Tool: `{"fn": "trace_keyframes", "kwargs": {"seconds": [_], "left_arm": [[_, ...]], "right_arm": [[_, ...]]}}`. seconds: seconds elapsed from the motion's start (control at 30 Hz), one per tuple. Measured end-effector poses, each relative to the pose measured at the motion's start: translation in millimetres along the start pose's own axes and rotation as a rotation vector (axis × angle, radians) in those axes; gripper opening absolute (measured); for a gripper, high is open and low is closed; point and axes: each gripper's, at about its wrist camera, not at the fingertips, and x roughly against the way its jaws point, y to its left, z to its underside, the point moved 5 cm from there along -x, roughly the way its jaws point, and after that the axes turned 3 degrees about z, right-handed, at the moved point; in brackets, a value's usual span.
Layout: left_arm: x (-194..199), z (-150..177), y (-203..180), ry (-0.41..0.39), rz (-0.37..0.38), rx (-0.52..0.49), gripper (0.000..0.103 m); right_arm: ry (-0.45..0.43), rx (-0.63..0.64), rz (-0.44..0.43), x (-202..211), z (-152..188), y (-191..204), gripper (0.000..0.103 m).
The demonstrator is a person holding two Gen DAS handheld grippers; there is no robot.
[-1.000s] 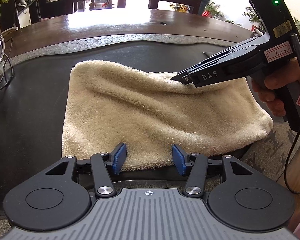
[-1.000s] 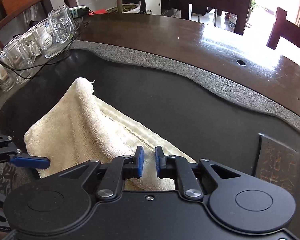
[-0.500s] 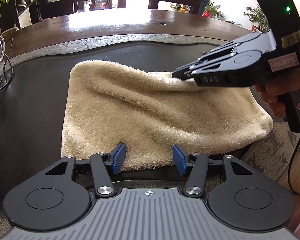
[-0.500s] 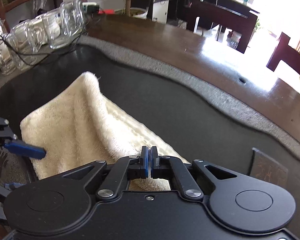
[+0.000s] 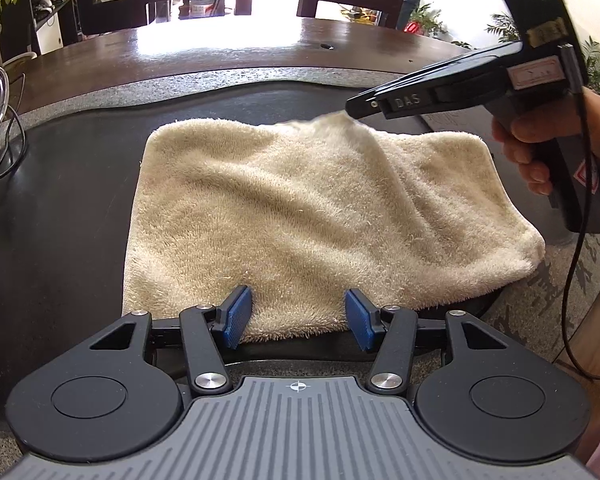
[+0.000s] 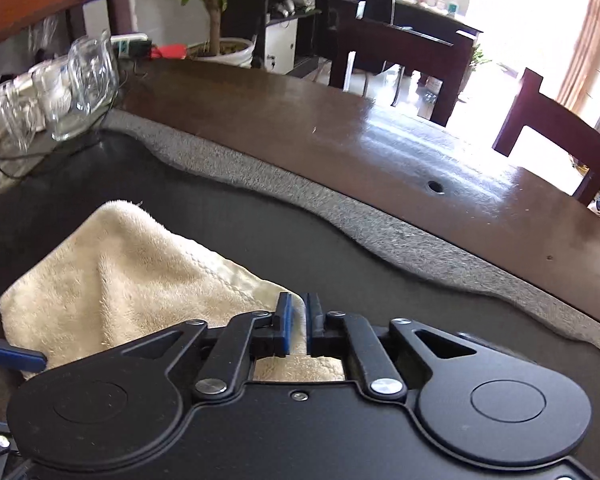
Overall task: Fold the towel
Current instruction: 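Sweep the closed right gripper across the folded towel to smooth it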
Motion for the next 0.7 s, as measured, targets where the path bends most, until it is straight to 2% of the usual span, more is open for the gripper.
{"fn": "trace_keyframes", "kwargs": {"seconds": [0.13, 0.27, 0.4, 0.5, 0.7], "left_arm": [[1, -2, 0, 0.012, 0.001, 0.015, 0.053], [5, -5, 0, 0.010, 0.009, 0.025, 0.053], [7, -12, -6, -0.004, 0.016, 0.007, 0.053], [8, -18, -8, -0.016, 0.030, 0.009, 0.053], [1, -37, -14, -0.042, 0.042, 0.002, 0.053]], "right_arm": [[-0.014, -0.038, 0.011, 17, 13, -7, 0.018], [0.000, -0.045, 0.042, 25, 35, -14, 0.018], [0.058, -0.080, 0.104, 17, 58, -31, 0.018], [0.054, -0.108, 0.132, 19, 63, -40, 0.018], [0.034, -0.111, 0.103, 36, 61, -30, 0.019]]}}
